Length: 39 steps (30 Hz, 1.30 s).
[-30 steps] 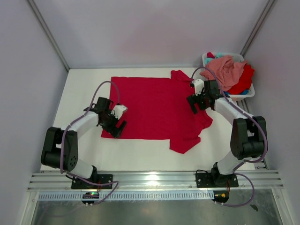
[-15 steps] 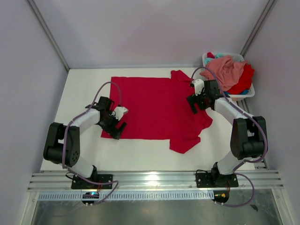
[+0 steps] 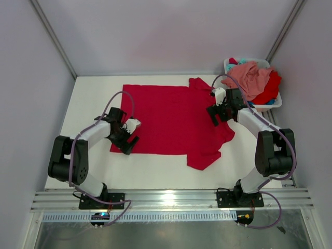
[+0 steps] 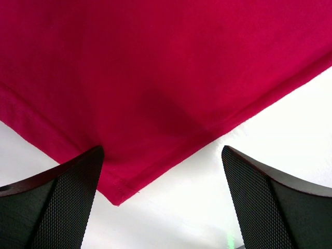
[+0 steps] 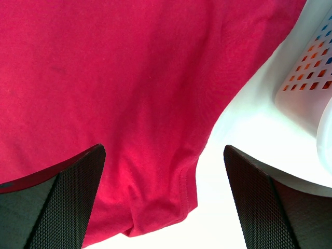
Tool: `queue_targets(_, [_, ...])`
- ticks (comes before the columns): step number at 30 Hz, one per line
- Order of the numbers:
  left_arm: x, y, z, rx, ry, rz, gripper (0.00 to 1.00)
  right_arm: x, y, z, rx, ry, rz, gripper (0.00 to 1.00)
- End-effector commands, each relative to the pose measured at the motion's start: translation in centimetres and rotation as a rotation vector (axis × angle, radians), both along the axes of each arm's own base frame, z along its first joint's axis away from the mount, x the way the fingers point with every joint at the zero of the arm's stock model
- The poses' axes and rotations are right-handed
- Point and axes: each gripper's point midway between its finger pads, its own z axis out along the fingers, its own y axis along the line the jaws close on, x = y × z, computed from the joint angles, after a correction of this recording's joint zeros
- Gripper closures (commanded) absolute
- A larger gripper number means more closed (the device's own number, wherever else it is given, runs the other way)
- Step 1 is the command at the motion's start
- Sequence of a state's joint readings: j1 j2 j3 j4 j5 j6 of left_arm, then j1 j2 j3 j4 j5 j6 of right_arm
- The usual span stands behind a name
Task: Fold and stack the t-shirts
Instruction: Flatten the tshirt out
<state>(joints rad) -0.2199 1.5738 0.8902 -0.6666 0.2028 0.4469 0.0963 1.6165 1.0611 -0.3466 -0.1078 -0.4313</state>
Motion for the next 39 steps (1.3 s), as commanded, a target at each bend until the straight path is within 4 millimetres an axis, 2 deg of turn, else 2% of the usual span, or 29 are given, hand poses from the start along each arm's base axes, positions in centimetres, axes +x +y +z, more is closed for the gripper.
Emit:
queue_targets(1, [-3.2, 2.0, -1.2, 0.057, 0.102, 0.033, 0.02, 0.8, 0.4, 2.4, 0.011, -0.064, 0.015, 0.00])
queue_targets(13, [-4.5, 4.4, -0.1, 0.049, 0.088, 0.114, 0.02, 1.2, 0.8, 2.6, 0.024, -0.057, 0.018, 0.01])
queue_targets(24, [-5.1, 5.6, 0.3, 0.052, 0.069, 0.137, 0.02, -0.4, -0.2, 1.2, -0.027, -0.010, 0.018, 0.01])
queue_targets(30, [-5.7, 6.1, 0.3, 0.036, 0.064, 0.160, 0.02, -1.3, -0.4, 1.7, -0.036, 0.000, 0.031, 0.01])
queue_targets(34, [-6.2, 6.2, 0.0, 0.035, 0.065, 0.155, 0.02, -1.3, -0.2, 2.6, -0.029, -0.015, 0.035, 0.01])
queue_targets(39, [-6.2, 7.2, 0.3, 0.029, 0.052, 0.191, 0.02, -1.3, -0.1, 2.8, -0.021, -0.008, 0.035, 0.01])
